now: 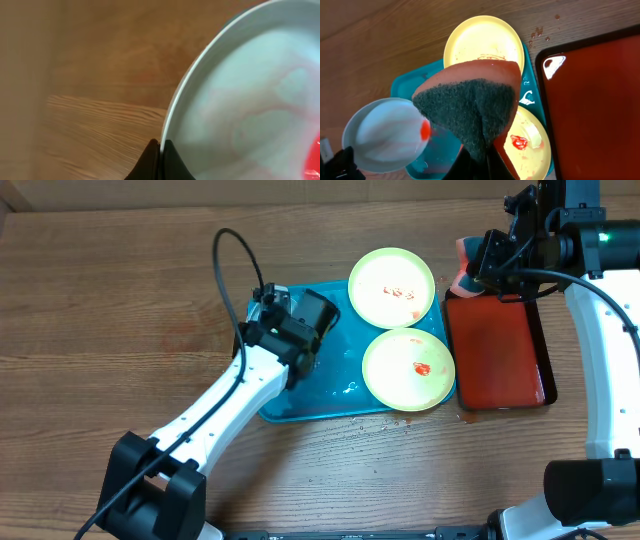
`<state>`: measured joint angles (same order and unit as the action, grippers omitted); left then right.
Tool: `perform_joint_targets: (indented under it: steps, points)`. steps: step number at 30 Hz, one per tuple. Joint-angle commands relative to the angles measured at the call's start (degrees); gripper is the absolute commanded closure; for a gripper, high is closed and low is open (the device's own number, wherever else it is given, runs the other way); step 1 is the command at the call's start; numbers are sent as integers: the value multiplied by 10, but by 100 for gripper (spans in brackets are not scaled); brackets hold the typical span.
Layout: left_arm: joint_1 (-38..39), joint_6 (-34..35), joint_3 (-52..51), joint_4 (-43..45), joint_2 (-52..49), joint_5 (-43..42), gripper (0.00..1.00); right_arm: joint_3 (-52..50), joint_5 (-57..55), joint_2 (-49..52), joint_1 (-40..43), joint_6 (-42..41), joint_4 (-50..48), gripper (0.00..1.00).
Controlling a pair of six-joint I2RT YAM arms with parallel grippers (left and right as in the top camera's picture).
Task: Clean dirty plates on tray and stack at the side
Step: 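Lift the white plate with the left gripper and tilt it up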
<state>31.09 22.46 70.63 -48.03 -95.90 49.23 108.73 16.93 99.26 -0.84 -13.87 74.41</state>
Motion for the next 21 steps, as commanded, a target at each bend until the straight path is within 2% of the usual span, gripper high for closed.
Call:
perform_joint_targets:
  steps: [1,7,8,12,21]
  points:
    - [31,25,20,7,9,144,96,3,-6,-3,0,2,-3,96]
    - [73,24,20,44,9,277,96,3,-6,-3,0,2,0,96]
    - [86,24,20,57,9,322,96,3,-6,-3,0,2,2,96]
    - [109,24,20,79,9,393,96,3,-10,-3,0,4,7,96]
    - [125,13,20,83,9,403,96,3,-19,-3,0,4,12,96]
